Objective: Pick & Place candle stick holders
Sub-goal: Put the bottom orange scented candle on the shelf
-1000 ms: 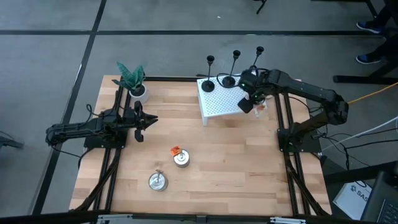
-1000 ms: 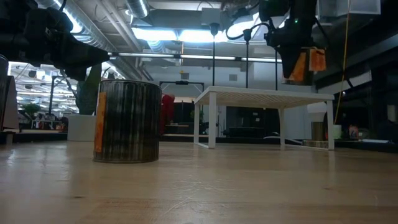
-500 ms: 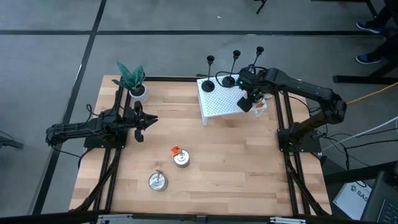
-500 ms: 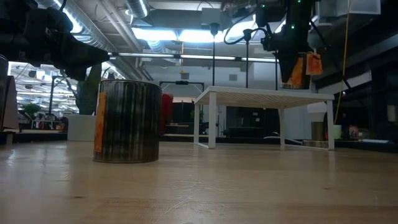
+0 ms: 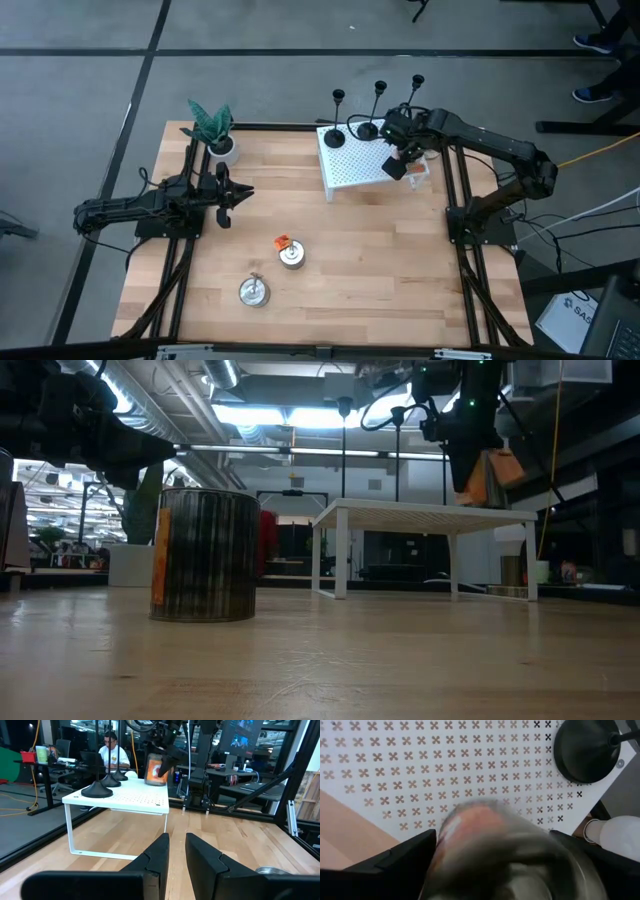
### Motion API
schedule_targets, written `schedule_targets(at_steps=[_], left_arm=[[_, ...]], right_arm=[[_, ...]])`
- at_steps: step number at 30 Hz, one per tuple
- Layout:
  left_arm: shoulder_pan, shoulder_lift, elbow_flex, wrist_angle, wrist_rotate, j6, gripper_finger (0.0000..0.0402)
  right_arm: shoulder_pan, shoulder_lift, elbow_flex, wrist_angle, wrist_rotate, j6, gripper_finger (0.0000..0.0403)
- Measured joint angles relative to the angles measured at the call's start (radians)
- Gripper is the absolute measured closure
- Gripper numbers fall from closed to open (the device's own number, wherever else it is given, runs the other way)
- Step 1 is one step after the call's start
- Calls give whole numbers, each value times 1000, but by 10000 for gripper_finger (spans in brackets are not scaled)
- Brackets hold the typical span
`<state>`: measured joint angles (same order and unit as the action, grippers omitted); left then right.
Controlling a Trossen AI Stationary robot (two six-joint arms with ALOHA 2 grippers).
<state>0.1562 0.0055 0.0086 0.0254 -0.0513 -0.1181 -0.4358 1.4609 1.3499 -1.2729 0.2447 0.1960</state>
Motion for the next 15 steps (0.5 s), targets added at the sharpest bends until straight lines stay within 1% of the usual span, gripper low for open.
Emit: schedule_targets(at_steps=[10, 15], left_arm=[[0, 0, 0, 0, 0, 0, 343], [0, 0, 0, 0, 0, 0, 343]], right_arm=[[0, -14, 1, 17, 35, -25, 15], [0, -36, 32, 8, 36, -25, 15]])
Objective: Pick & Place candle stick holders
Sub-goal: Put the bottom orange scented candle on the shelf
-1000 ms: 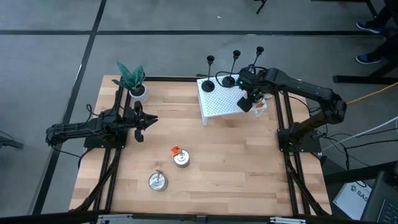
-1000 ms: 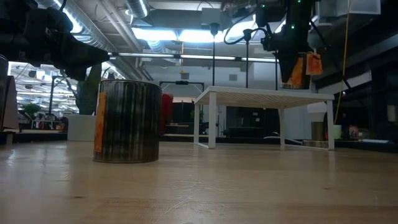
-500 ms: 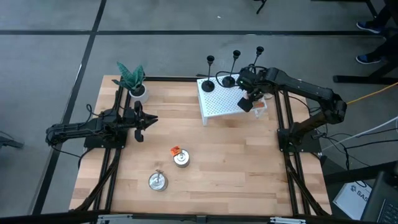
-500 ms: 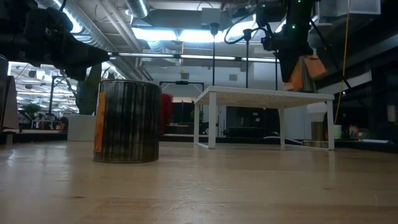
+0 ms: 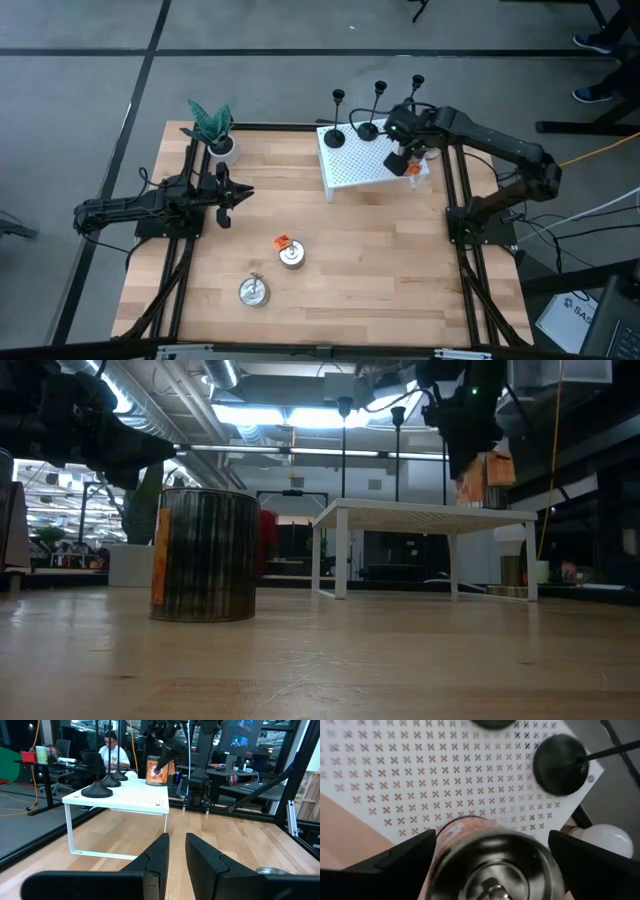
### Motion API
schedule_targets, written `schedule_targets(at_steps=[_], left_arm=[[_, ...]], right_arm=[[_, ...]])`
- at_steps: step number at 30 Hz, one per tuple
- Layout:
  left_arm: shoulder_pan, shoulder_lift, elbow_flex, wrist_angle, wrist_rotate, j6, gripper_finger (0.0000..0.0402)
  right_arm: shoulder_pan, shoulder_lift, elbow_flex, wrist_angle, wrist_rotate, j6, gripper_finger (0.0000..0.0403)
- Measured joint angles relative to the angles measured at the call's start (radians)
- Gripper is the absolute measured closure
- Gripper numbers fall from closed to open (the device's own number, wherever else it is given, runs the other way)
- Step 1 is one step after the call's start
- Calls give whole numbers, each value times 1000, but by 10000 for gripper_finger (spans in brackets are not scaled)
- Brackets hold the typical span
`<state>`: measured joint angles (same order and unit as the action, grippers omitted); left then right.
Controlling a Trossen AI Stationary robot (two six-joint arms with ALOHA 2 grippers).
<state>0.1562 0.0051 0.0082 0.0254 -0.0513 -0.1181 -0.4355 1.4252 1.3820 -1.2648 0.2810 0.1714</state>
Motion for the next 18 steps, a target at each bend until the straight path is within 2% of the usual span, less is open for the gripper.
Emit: schedule_targets(at_steps=[5, 10, 18], left_arm=[[0, 0, 0, 0, 0, 0, 343], [0, 0, 0, 0, 0, 0, 343], [0, 0, 0, 0, 0, 0, 343]], right_arm=[[1, -21, 37, -5, 2, -22, 15], [15, -45, 74, -26, 57, -26, 16], [166, -112, 99, -78, 146, 43, 26]])
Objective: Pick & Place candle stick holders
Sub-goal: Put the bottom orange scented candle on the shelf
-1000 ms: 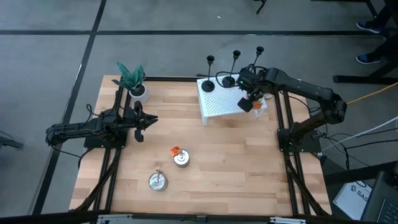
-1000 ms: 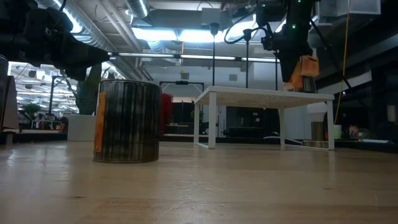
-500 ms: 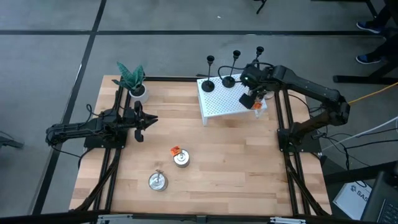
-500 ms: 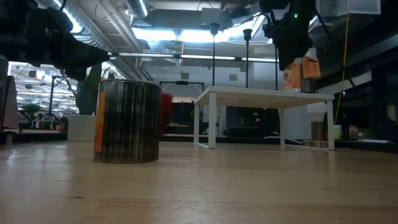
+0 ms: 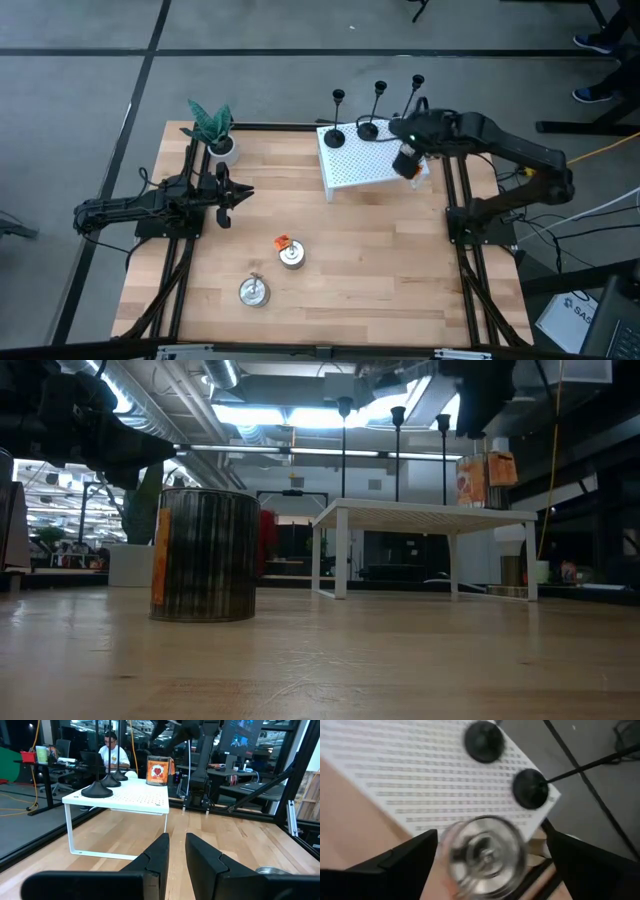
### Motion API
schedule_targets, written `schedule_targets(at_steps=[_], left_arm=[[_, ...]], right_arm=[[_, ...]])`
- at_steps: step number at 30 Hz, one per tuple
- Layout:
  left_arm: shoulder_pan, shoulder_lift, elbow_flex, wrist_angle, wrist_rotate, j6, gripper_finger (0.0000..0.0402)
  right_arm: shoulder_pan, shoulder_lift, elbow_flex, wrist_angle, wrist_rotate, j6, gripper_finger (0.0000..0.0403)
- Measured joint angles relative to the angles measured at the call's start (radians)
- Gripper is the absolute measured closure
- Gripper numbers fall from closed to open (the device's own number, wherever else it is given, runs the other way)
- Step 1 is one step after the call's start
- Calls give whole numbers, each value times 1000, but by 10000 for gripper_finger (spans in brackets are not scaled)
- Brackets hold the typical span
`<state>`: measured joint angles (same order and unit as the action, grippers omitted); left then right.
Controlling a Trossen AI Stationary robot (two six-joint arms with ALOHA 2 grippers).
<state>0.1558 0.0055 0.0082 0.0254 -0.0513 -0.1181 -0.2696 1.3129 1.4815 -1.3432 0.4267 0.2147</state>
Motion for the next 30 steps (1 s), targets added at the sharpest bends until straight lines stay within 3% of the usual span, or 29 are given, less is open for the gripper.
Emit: schedule_targets(at_steps=[6, 11, 16, 22, 30], left_arm=[[0, 0, 0, 0, 0, 0, 343], [0, 0, 0, 0, 0, 0, 343], [0, 0, 0, 0, 0, 0, 343], [0, 0, 0, 0, 0, 0, 343], [0, 0, 0, 0, 0, 0, 343]], right_arm=[[152, -34, 0, -55, -11, 209, 94], [255, -35, -9, -201, -53, 471, 179], [339, -65, -110, -206, -46, 673, 267], [423, -116, -307, -93, -1, 873, 341], [575, -151, -532, 179, -1, 1014, 384]])
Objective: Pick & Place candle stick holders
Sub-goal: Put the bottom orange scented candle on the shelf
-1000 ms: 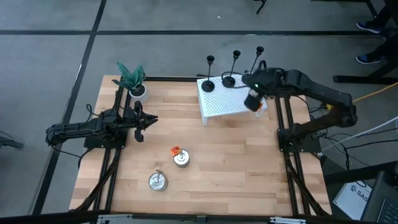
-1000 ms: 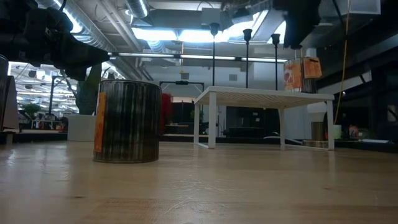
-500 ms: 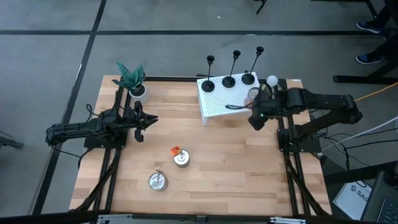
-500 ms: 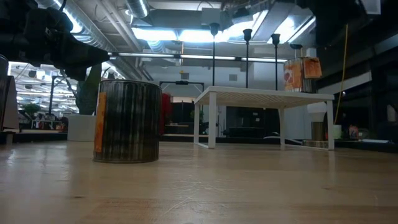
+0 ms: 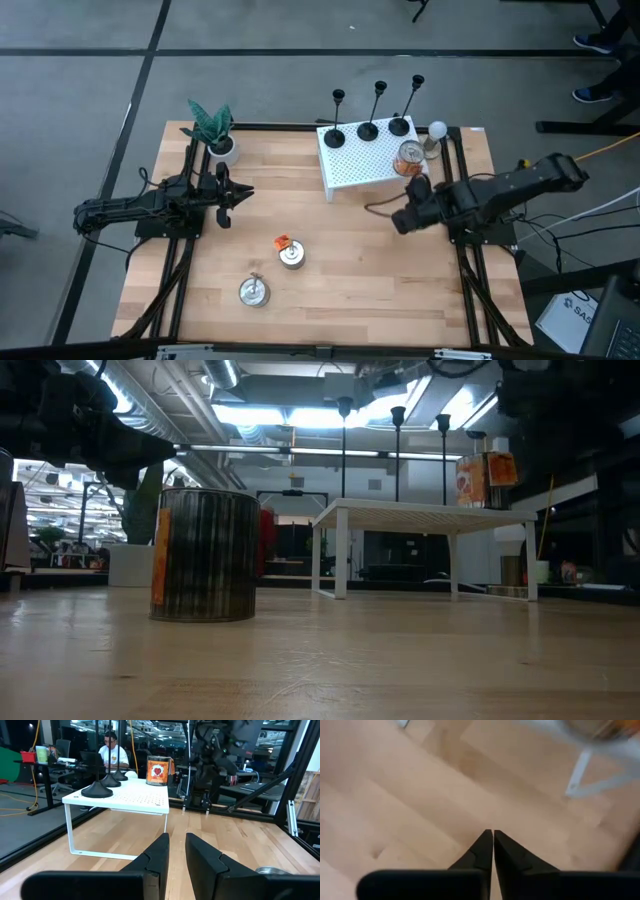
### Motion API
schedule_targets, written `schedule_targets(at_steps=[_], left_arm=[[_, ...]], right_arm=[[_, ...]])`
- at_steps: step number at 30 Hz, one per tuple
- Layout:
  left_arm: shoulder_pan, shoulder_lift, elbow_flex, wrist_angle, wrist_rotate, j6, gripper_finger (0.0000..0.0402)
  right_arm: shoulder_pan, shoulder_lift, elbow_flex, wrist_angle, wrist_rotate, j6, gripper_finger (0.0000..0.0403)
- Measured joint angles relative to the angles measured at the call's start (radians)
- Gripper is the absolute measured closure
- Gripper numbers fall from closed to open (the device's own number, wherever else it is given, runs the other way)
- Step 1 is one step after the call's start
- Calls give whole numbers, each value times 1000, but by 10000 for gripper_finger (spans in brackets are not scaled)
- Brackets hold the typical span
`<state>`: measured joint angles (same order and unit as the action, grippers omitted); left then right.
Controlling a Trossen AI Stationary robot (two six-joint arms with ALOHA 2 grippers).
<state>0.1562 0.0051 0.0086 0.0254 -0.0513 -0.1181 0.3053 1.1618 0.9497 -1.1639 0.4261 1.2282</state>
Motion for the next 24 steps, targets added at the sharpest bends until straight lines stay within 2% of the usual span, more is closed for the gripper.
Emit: schedule_targets(at_steps=[6, 12, 17, 24], left_arm=[[0, 0, 0, 0, 0, 0, 343], [0, 0, 0, 0, 0, 0, 343], [0, 0, 0, 0, 0, 0, 343], [0, 0, 0, 0, 0, 0, 343]], right_arm=[[138, 0, -91, 81, 4, 179, 397], [225, 0, -135, 78, 131, 296, 392], [235, 0, -165, 96, 236, 316, 391], [235, 0, -173, 91, 282, 311, 399]])
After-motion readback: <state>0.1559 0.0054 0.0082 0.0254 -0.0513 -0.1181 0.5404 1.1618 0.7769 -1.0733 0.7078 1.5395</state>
